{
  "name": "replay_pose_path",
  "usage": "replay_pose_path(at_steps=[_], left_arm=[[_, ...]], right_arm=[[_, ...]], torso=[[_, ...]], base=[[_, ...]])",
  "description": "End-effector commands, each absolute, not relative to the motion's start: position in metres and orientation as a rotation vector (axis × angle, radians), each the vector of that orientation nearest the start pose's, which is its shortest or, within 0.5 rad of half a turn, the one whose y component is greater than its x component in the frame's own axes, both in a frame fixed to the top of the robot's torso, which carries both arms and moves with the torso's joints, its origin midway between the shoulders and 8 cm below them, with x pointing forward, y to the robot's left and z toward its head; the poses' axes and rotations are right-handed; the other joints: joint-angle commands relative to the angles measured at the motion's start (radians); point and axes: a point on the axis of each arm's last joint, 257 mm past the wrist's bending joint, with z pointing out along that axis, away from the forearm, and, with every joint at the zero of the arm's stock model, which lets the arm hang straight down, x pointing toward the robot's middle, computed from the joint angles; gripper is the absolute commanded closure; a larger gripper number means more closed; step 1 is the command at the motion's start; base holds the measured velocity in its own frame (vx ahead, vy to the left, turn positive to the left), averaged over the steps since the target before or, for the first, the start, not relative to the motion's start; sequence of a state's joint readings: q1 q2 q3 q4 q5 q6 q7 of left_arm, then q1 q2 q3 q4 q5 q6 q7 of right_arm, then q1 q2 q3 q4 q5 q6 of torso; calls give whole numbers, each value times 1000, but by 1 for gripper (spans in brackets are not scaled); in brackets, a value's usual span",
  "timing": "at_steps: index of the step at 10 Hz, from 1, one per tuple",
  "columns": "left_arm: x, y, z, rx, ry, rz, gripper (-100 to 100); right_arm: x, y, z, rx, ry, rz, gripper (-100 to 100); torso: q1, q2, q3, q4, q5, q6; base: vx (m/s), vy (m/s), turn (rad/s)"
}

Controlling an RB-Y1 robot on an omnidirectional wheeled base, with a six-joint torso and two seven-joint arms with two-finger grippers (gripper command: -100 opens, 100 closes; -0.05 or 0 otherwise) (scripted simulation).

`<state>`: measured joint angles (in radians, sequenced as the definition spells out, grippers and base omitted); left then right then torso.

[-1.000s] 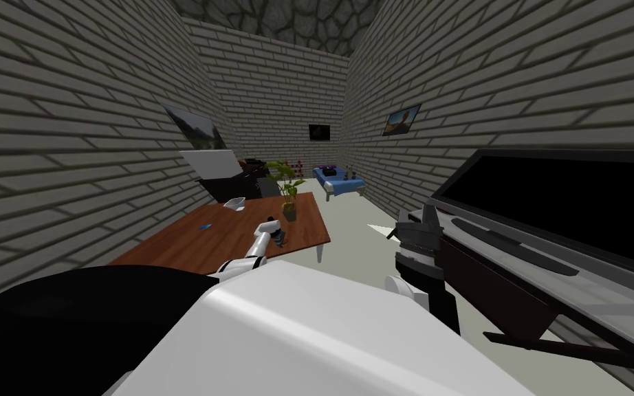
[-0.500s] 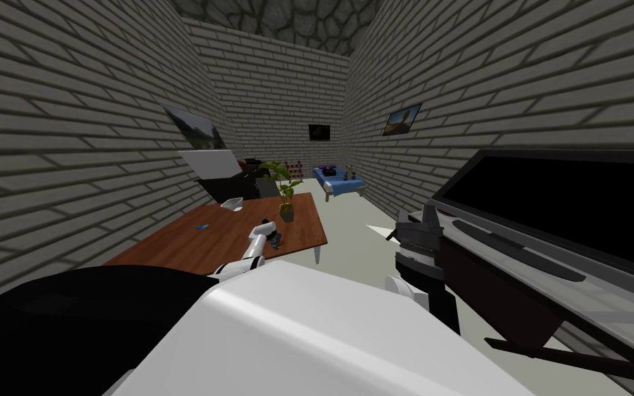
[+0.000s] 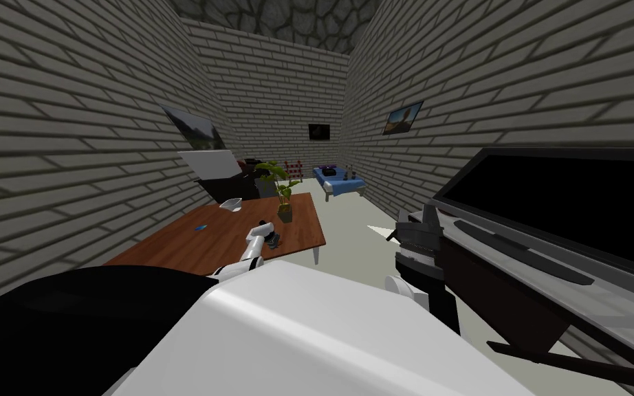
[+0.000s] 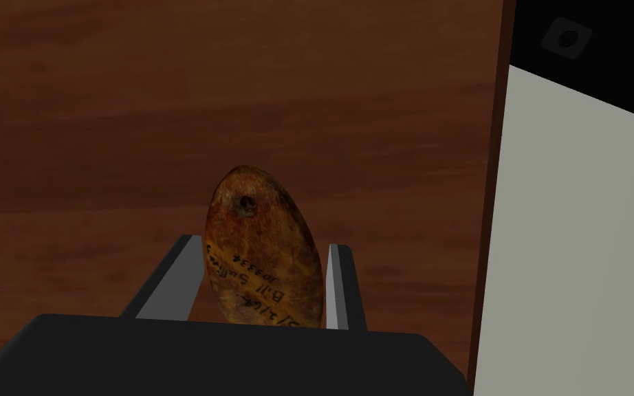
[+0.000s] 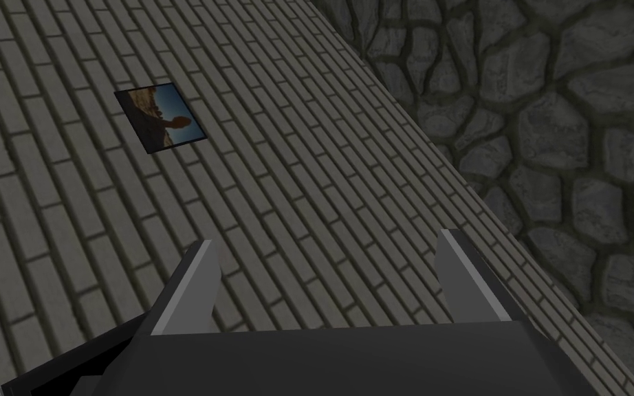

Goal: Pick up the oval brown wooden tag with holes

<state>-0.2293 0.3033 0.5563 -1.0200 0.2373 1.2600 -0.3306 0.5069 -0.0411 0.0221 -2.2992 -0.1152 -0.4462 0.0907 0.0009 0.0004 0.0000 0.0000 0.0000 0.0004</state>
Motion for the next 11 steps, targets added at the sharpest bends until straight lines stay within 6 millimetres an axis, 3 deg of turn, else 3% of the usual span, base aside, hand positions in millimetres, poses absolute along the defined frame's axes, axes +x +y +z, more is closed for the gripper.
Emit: replay_pose_path(at_steps=[1, 3, 4, 5, 11], left_arm=[[330, 445, -501, -2423, 1868, -186, 100], [330, 445, -501, -2421, 1869, -186, 100], [330, 445, -501, -2421, 1869, -186, 0], [340, 435, -498, -2421, 1868, -188, 100], [366, 403, -490, -2429, 1858, -191, 100]], right_arm=[[349, -282, 20, 703, 633, 1305, 0], [349, -282, 20, 703, 633, 1305, 0], [349, -282, 20, 703, 633, 1305, 0], [349, -282, 20, 703, 633, 1305, 0], [349, -282, 20, 702, 633, 1305, 0]], torso=[[0, 0, 0, 0, 0, 0], [0, 0, 0, 0, 0, 0], [0, 0, 0, 0, 0, 0], [0, 0, 0, 0, 0, 0], [5, 3, 2, 1, 1, 0]], base=[[0, 0, 0], [0, 0, 0], [0, 0, 0], [-38, 57, -16], [-55, 76, -19]])
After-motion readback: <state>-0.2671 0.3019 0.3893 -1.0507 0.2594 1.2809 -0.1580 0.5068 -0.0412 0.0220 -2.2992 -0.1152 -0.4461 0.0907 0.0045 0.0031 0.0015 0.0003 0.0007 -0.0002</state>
